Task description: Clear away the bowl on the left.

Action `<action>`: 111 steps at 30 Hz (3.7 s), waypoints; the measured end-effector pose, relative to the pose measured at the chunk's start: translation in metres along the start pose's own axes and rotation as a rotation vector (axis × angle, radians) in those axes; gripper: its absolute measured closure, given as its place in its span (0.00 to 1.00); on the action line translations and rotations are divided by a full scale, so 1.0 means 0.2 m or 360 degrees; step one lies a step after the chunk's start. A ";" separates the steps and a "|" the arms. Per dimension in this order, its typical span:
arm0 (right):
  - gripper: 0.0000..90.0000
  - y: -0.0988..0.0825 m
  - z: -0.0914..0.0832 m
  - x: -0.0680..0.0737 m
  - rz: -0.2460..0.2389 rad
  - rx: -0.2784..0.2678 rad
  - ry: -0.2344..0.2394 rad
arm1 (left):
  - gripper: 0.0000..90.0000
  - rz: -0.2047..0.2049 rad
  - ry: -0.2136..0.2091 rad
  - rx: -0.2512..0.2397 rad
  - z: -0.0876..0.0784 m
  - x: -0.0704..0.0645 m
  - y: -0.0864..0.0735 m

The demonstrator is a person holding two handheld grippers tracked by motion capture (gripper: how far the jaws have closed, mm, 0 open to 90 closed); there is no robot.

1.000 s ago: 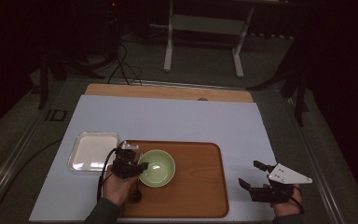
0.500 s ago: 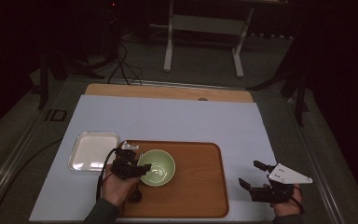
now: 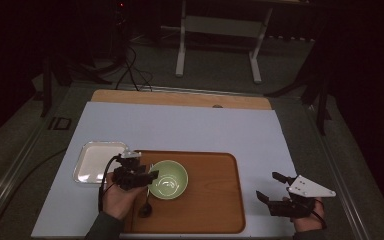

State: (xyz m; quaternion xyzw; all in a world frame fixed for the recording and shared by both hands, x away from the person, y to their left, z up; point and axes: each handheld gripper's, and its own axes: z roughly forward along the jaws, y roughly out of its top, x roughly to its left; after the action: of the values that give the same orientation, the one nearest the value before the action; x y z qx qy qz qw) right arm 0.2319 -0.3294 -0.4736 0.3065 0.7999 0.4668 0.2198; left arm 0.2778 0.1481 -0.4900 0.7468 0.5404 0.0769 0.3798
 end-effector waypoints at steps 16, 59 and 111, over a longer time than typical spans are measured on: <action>0.16 0.00 0.00 0.00 -0.0002 0.0002 -0.0001 | 0.50 -0.0052 -0.0001 -0.0204 -0.15 0.09 0.04; 0.16 0.00 0.00 0.00 -0.0001 0.0001 -0.0001 | 0.51 -0.0180 0.0378 -0.0497 -0.46 0.53 -0.01; 0.16 0.00 0.01 0.00 -0.0008 0.0008 0.0004 | 0.52 -0.0339 0.0649 -0.0284 -0.38 0.86 -0.17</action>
State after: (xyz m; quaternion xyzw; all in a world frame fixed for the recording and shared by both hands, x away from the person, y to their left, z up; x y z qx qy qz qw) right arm 0.2326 -0.3283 -0.4738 0.3045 0.8021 0.4646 0.2192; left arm 0.2817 0.3387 -0.5100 0.6181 0.6727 0.2330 0.3333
